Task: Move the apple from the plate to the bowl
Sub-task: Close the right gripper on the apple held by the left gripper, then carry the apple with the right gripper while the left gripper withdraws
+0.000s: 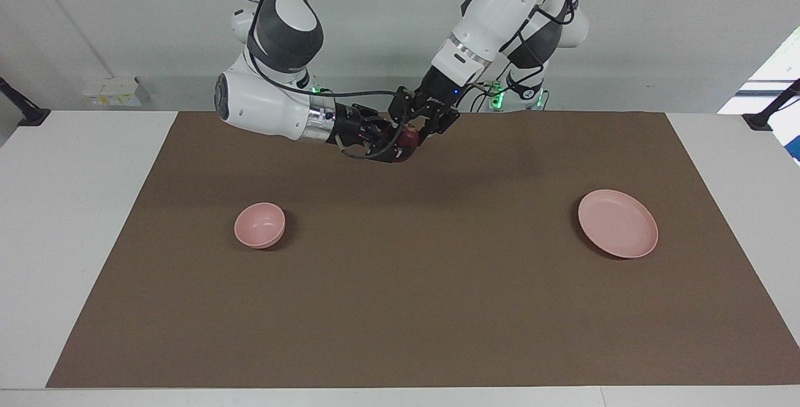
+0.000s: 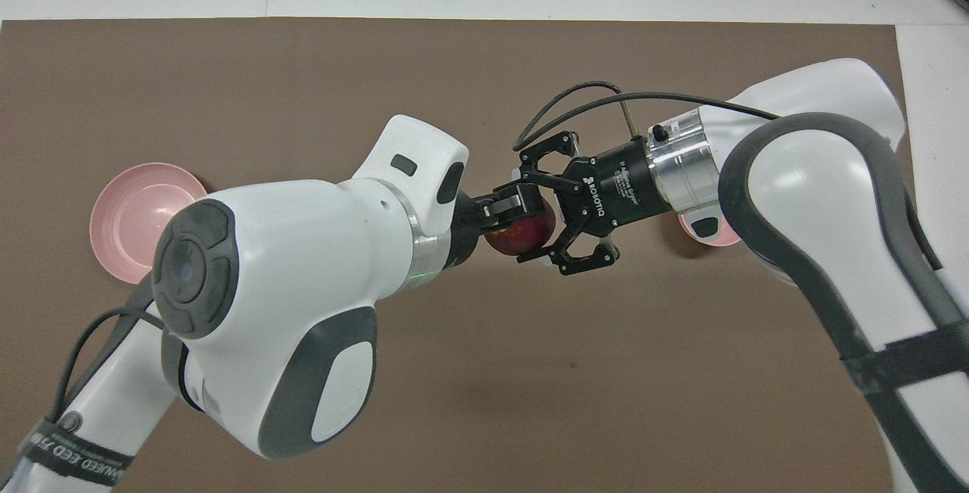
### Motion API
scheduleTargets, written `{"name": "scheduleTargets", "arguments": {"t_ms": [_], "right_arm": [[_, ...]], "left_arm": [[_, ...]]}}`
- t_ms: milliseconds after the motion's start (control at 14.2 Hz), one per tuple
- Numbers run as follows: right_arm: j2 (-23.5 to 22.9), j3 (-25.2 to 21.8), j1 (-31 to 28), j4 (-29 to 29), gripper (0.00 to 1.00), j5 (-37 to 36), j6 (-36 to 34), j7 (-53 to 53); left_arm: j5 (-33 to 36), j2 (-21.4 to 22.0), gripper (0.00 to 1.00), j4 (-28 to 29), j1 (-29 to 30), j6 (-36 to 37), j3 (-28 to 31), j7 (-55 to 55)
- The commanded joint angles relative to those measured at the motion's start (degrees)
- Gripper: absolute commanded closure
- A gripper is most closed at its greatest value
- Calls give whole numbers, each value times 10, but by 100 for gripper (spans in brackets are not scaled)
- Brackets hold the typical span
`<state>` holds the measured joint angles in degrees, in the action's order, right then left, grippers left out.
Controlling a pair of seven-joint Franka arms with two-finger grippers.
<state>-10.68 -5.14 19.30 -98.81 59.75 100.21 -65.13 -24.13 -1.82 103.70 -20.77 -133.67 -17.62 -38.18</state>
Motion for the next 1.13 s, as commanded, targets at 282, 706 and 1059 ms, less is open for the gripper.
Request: {"name": "scheduleTargets", "arguments": {"t_ms": [282, 706, 1059], "right_arm": [[-1, -1, -27, 2, 100, -8, -41, 60], [2, -4, -79, 26, 100, -117, -96, 217], [4, -4, -78, 20, 100, -340, -86, 452]], "left_arm": [[3, -4, 0, -9, -2, 10, 10, 7], [68, -2, 0, -4, 48, 90, 16, 77], [73, -4, 0, -5, 147, 156, 16, 220]]}}
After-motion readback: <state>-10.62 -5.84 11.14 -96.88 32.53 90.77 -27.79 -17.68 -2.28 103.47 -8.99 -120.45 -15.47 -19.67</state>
